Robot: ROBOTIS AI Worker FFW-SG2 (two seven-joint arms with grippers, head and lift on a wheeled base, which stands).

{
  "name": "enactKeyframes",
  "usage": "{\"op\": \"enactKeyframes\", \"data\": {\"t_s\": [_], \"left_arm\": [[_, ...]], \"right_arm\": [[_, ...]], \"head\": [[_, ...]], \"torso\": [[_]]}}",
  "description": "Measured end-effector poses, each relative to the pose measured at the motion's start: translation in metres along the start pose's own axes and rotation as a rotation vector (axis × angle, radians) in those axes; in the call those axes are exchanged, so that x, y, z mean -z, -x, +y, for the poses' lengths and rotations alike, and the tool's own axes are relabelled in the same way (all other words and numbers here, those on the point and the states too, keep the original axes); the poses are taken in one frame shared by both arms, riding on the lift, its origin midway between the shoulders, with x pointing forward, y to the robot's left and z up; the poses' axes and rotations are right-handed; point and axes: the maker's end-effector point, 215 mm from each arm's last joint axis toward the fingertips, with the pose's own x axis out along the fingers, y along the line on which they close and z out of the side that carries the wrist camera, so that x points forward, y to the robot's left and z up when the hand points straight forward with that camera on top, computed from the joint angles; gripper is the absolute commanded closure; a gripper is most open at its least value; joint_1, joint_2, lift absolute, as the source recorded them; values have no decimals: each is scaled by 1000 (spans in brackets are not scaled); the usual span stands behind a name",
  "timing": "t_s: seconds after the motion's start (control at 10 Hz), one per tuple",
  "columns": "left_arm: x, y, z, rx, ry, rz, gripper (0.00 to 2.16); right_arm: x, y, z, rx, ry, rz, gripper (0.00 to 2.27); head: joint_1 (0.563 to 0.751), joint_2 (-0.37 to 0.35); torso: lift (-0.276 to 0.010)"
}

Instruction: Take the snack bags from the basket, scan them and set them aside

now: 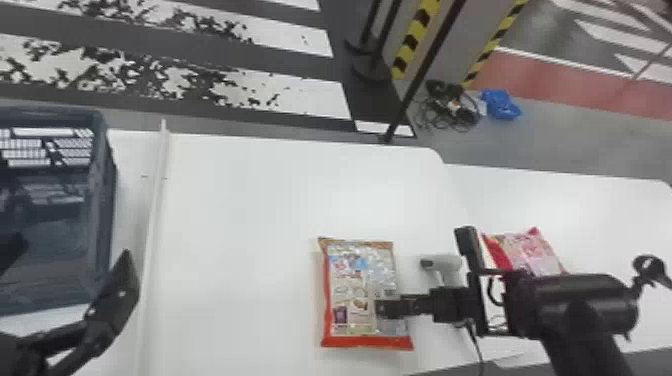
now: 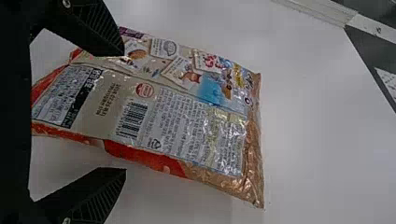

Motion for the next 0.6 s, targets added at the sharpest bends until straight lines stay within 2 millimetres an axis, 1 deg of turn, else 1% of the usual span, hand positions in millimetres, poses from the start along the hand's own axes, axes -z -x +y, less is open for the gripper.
{"op": "enactKeyframes", "data": {"t_s": [0.1,0.2,0.3,0.4,0.5,0.6], "left_arm": [[0,2,-1,-1,-7,3,36],[1,4,-1,-2,-10,6,36],[1,4,-2,-3,-10,7,36],[1,4,-3,-3,-10,7,36],[3,3,-3,-4,-10,8,36],[4,2,-4,-5,-8,9,36]], "right_arm": [[-4,-5,2,-13,16,-1,572],[-5,-10,7,-38,31,-2,1929],[-6,-12,10,-46,37,-2,2246],[-9,-10,11,-44,49,-20,2246],[-14,-3,4,7,85,-49,2246],[-15,4,3,29,104,-61,2246]], "head": [[695,-319],[695,-307],[695,-300],[695,-299],[695,-304],[695,-319]], "torso": [[-75],[-75],[-75],[-75],[-75],[-75]]}}
